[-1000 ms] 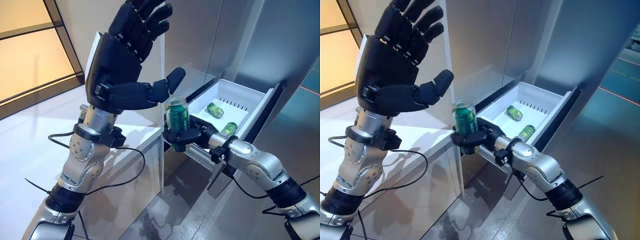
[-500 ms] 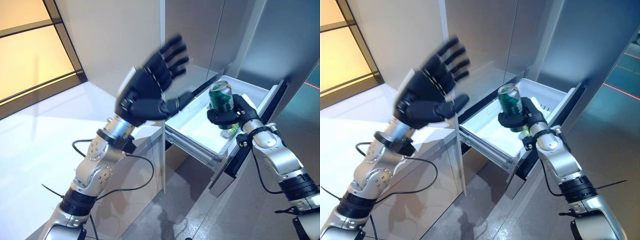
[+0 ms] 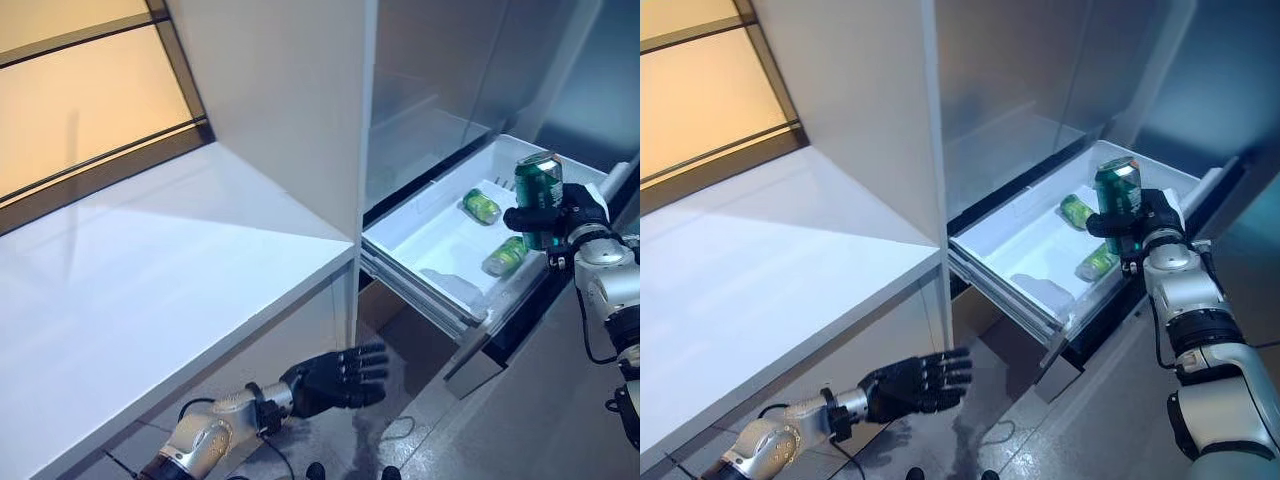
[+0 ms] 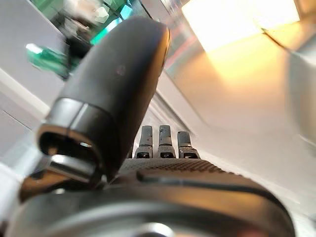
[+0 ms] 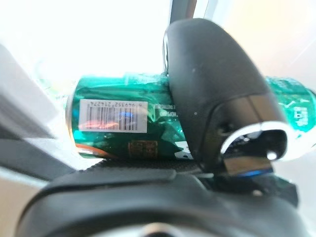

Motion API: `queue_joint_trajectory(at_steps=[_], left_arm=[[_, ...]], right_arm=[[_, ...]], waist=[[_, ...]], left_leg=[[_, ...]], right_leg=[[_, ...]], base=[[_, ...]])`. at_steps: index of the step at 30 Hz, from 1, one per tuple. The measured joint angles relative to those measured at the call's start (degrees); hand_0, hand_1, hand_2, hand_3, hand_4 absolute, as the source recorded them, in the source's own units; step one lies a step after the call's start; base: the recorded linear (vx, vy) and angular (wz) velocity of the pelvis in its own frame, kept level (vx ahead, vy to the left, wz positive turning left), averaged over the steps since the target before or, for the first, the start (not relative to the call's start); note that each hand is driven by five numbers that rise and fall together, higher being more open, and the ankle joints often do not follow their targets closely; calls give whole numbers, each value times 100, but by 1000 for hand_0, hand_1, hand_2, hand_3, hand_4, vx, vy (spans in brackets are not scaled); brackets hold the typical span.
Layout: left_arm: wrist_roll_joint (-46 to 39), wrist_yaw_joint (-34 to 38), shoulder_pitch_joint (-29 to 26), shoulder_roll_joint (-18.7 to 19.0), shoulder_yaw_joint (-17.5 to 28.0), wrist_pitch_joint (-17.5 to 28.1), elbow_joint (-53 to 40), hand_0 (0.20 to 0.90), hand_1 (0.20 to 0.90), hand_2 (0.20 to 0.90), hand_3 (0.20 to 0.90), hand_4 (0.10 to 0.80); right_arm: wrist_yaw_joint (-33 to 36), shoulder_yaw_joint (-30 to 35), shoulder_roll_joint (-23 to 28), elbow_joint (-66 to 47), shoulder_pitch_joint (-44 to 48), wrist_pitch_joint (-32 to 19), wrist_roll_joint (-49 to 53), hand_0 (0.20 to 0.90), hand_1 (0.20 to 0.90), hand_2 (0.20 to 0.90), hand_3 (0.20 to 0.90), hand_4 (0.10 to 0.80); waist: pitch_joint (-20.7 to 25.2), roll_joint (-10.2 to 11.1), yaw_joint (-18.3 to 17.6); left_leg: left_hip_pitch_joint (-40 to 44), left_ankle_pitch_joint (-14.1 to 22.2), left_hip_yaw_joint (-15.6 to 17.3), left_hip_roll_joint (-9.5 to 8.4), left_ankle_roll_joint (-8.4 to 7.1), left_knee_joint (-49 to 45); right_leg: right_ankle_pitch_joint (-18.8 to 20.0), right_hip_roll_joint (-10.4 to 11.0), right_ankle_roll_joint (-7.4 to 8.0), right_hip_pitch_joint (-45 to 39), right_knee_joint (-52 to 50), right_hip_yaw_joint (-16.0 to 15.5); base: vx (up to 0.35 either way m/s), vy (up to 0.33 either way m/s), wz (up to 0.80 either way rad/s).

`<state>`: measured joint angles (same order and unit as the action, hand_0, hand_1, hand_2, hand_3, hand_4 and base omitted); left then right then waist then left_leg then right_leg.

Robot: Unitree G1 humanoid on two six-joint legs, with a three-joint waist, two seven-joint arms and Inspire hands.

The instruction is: Put drinks into fridge and close the fridge

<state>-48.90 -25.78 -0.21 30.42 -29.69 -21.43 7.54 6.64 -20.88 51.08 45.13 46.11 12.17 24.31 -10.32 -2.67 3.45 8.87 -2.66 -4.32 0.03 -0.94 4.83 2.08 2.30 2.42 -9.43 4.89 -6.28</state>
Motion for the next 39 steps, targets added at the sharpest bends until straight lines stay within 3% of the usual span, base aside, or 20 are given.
queue_joint_trajectory(at_steps=[3, 7, 12, 16, 24, 33, 34, 35, 39], left_arm=[[638, -5, 30, -8, -212, 316, 720, 900, 900, 900, 900, 800], [1542, 184, 53, -157, -365, 921, 2371, 900, 900, 900, 900, 800], [2532, 774, -60, -508, -72, 1795, 3754, 900, 900, 900, 900, 800], [3118, 1213, -611, -812, 200, 2115, 4583, 900, 900, 900, 900, 800], [3233, 1678, -732, -803, 849, 2193, 4892, 900, 900, 900, 900, 800], [3172, 1744, -787, -807, 1015, 2238, 4991, 900, 900, 900, 900, 800], [3172, 1735, -789, -808, 1013, 2239, 4982, 900, 900, 900, 900, 800], [3173, 1719, -791, -811, 1011, 2242, 4973, 900, 900, 900, 900, 800], [3181, 1611, -848, -811, 1010, 2277, 4929, 900, 900, 900, 900, 800]], right_arm=[[-142, -76, -4, 194, 124, -47, -10, 300, 300, 300, 200, 100], [-274, -137, -165, 408, 334, -87, -50, 300, 300, 300, 200, 100], [-407, -369, -397, 772, 786, -85, -214, 300, 300, 300, 200, 100], [-752, -671, -544, 997, 970, 52, -321, 300, 300, 300, 200, 100], [-1662, -748, -809, 1905, 1266, 425, -961, 300, 300, 300, 200, 100], [-2275, -808, -643, 2227, 1397, 679, -1802, 300, 300, 300, 200, 100], [-2356, -844, -626, 2227, 1397, 729, -1915, 848, 848, 848, 840, 740], [-2450, -845, -619, 2247, 1397, 760, -2053, 900, 900, 900, 900, 800], [-2648, -869, -585, 2249, 1401, 802, -2268, 900, 900, 900, 900, 800]], waist=[[-16, 24, 75], [-78, 126, 276], [-251, 356, 370], [-608, 419, 459], [-1043, 322, 580], [-1248, 127, 586], [-1248, 127, 586], [-1248, 127, 584], [-1248, 128, 583]], left_leg=[[-8, -24, -122, -19, -8, 1], [-69, -34, -142, -8, -23, -2], [-600, -149, -163, -21, -33, -33], [-867, -207, -261, -46, -41, -90], [-1022, -220, -269, -59, -44, -88], [-1084, -220, -306, -53, -45, -94], [-1091, -220, -303, -52, -45, -93], [-1091, -220, -300, -52, -45, -94], [-1087, -220, -283, -50, -45, -93]], right_leg=[[-32, 8, -4, -43, 30, -123], [-34, -13, -16, 8, 16, -138], [77, -6, -36, 515, -4, -152], [122, 7, -34, 706, -4, -129], [139, 20, -34, 857, -6, -129], [137, 14, -31, 912, -6, -143], [137, 13, -31, 920, -6, -143], [137, 14, -31, 920, -6, -143], [138, 12, -31, 916, -7, -143]], base=[[55, -60, 21], [-2, -81, 3], [-155, -69, 3], [-121, -17, 15], [-34, 23, 2], [-34, 13, 1], [0, 0, 0], [0, 0, 0], [0, 0, 0]])
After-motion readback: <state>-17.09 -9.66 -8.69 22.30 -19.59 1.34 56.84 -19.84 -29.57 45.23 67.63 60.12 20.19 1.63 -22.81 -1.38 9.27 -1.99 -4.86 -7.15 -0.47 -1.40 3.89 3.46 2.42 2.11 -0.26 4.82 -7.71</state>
